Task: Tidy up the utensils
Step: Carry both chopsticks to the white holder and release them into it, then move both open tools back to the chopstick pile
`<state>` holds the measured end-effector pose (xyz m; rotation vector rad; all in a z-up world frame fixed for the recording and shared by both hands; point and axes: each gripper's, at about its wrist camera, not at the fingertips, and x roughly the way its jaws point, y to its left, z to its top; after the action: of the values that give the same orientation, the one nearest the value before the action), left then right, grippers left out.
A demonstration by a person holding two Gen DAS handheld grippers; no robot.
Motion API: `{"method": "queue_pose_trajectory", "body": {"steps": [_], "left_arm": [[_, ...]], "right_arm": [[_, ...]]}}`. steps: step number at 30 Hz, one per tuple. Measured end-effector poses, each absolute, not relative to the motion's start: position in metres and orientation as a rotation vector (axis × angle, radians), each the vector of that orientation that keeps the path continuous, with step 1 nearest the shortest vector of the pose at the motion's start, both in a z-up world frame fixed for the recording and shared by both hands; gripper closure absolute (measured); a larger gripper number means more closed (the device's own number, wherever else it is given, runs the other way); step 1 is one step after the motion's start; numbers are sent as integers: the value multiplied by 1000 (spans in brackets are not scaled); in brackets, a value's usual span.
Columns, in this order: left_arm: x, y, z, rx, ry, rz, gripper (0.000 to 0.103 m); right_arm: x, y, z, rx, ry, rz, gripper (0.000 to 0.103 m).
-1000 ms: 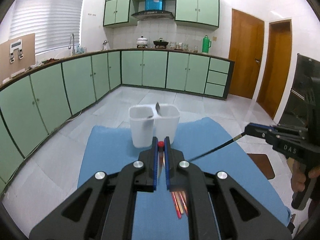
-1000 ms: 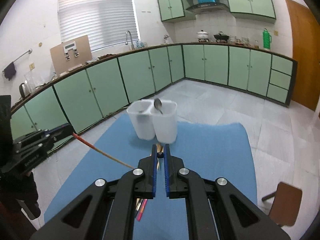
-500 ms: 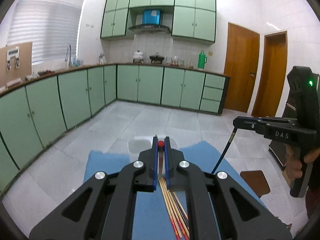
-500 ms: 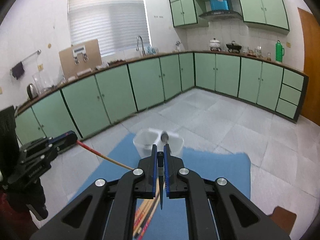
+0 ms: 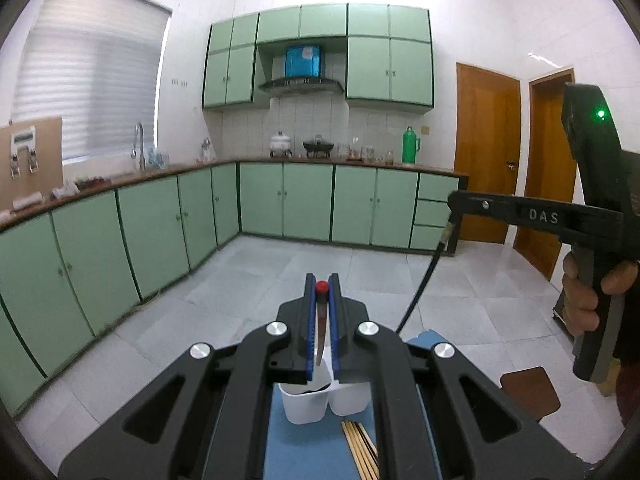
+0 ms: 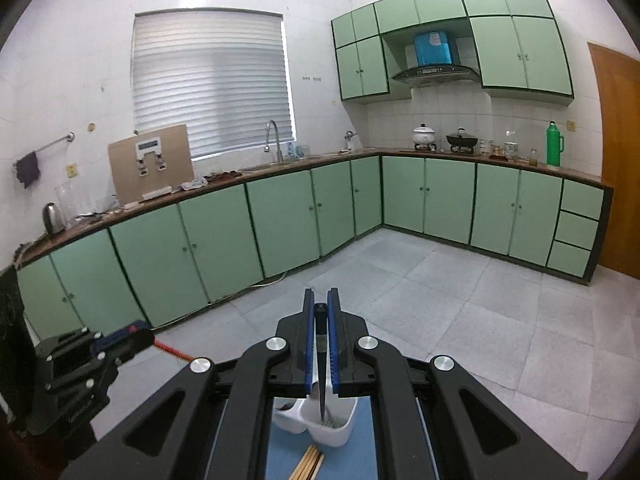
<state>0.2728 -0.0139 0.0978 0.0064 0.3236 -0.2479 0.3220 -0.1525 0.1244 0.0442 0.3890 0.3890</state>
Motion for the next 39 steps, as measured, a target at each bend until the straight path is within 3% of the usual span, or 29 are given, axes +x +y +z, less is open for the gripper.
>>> {"method": "queue_pose_trajectory", "body": {"steps": [13, 15, 17, 22, 29, 31, 39], "left_arm": [[337, -17, 41, 10, 465, -229, 96], [335, -14, 38, 2, 471, -231, 94], [331, -11, 38, -7, 469, -228, 85], [306, -2, 39, -22, 453, -217, 67], [245, -2, 1, -22, 487, -204, 43], [230, -3, -22, -23, 526, -203, 38], [198, 2, -118, -6, 730, -177, 38]], "right_arm": [[378, -142, 47, 51, 539, 351, 94], [373, -147, 45, 56, 539, 340, 85], [364, -158, 45, 77, 526, 321, 72], [329, -183, 43, 100, 496, 273, 52], [251, -205, -3, 154, 510, 204, 19], [228, -203, -26, 160, 527, 180, 15], [170, -177, -115, 129, 693, 171, 14]]}}
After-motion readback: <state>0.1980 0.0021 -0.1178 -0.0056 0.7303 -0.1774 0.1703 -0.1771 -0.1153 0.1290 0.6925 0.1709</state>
